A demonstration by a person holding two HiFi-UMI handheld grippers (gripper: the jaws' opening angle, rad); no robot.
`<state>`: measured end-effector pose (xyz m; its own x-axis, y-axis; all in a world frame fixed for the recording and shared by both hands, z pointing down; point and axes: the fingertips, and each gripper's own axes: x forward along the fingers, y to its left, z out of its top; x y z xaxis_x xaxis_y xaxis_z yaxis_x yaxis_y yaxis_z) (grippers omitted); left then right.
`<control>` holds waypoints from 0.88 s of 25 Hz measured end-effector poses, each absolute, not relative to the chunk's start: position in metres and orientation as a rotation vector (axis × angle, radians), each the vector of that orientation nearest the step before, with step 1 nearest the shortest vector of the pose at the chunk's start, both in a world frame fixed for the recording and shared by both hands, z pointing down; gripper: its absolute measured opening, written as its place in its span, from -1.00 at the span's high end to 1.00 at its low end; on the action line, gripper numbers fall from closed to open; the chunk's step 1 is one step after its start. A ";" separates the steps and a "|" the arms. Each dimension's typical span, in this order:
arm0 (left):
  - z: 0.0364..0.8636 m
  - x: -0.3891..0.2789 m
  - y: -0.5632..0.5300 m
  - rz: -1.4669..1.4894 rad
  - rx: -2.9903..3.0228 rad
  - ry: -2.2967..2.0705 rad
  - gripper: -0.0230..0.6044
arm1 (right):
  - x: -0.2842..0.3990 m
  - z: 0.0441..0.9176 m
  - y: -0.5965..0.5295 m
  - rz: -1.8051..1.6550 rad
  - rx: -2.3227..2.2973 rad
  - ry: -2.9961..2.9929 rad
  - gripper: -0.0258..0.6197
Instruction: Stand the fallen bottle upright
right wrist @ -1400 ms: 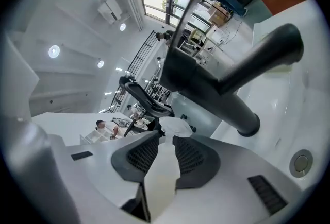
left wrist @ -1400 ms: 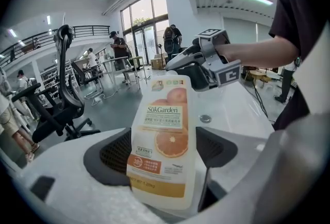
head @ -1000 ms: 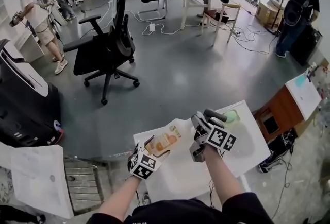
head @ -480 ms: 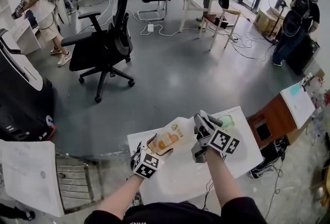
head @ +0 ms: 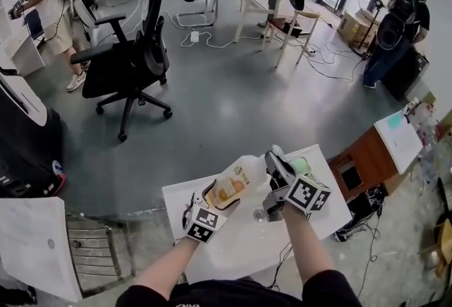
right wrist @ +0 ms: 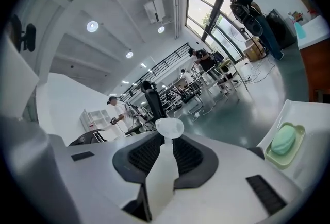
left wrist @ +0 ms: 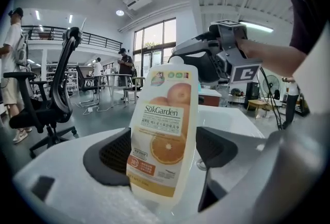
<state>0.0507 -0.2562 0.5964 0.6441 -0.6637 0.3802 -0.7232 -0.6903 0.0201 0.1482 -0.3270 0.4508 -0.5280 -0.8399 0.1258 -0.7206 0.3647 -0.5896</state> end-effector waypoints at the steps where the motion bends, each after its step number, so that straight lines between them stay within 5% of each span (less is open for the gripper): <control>1: 0.596 0.053 -0.257 0.513 2.697 -1.135 -0.32 | 0.150 0.449 -0.326 -0.883 -1.404 2.436 0.68; 22: 0.599 0.084 -0.277 0.351 2.689 -1.037 -0.32 | 0.112 0.408 -0.306 -0.407 -1.322 2.786 0.71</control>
